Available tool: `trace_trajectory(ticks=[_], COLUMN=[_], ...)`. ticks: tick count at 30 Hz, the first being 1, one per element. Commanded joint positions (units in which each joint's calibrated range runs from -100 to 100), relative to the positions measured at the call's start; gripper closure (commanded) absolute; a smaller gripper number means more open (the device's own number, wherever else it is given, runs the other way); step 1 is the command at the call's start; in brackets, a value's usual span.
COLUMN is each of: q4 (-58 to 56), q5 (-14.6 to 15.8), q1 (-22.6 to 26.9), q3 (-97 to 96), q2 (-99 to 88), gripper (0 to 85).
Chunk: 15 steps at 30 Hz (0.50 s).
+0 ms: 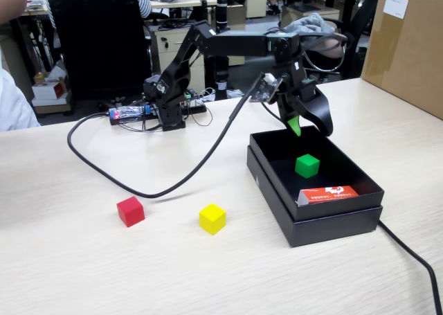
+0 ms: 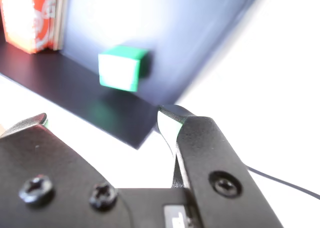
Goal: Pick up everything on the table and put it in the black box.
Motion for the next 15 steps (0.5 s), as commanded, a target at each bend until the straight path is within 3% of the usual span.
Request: trace_trajectory(ticks=[1,7,15], q4=[-0.8,-0.8,2.2], q5=[-1.2,-4.6,-11.9], q1=[-0.7,-6.2,-20.0], q3=[-3.2,-15.2,-35.7], q2=[-19.2,-42.5,-61.7], gripper=[41.2,40.8,36.4])
